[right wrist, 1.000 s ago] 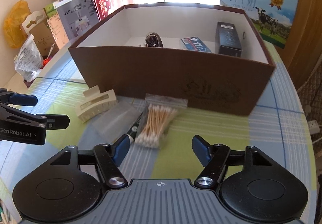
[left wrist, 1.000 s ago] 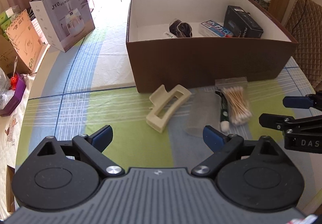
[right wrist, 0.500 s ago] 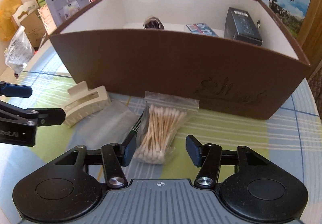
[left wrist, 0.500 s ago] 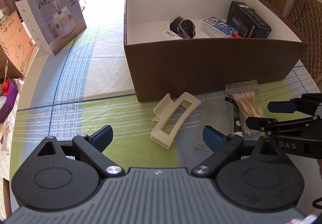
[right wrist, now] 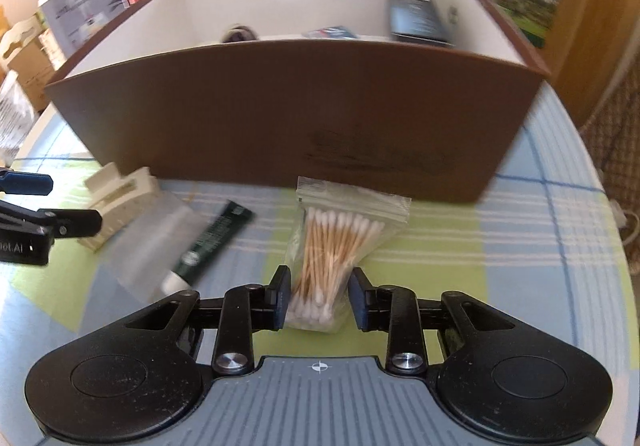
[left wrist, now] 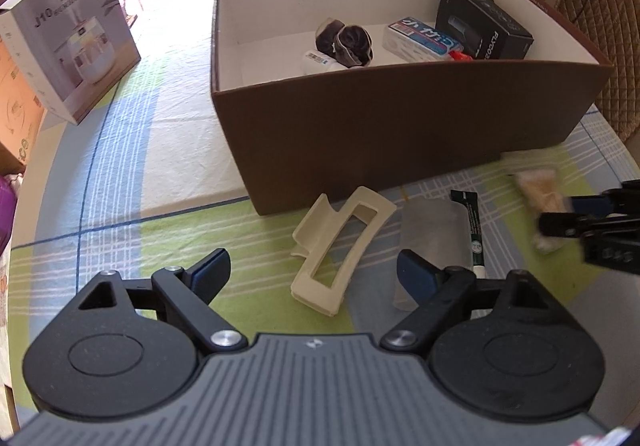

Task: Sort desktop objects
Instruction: 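Grasp the cotton swab bag with the right gripper while the left gripper grasps the beige hair clip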

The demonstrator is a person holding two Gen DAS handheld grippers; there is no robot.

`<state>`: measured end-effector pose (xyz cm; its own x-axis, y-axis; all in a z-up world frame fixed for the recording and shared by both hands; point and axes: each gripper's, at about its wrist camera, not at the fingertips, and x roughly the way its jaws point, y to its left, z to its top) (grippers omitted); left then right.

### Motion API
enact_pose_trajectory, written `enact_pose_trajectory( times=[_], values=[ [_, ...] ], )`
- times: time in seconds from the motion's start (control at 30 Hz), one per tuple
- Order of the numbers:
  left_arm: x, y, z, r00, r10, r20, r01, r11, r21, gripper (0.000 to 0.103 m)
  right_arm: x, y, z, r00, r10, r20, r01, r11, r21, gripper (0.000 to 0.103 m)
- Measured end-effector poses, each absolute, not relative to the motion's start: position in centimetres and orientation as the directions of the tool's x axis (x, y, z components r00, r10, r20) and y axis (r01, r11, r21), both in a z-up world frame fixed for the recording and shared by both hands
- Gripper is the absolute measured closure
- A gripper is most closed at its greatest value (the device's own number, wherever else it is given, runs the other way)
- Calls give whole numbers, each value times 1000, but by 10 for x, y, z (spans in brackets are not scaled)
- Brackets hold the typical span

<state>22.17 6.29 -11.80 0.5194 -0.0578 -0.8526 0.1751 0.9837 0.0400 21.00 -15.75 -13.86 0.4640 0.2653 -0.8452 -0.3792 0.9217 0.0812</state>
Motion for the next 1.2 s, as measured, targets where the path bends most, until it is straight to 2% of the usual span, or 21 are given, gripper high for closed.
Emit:
enact_pose_trajectory(
  times=[0.23,0.33,0.43,0.57,0.77,1.2],
  values=[
    [238,62,-131,502,-66,-862,215,975,51,24,201,-202,-135,475,237,-848,-308,947,92,74],
    [242,59,-135,497,-77,-864,233,971,48,35,199,-214,-133,474,221,-852,-284,955,90,74],
    [245,56,-140,496,-82,-864,249,967,51,38,198,-223,-132,475,207,-855,-264,961,85,74],
    [243,51,-147,486,-109,-867,277,960,35,59,194,-230,-131,479,193,-856,-246,966,81,74],
    [228,50,-148,507,-80,-858,247,967,56,65,185,-238,-128,478,196,-856,-263,962,74,74],
    [141,63,-138,448,2,-894,91,995,48,65,157,-253,-128,456,235,-858,-343,936,74,74]
  ],
)
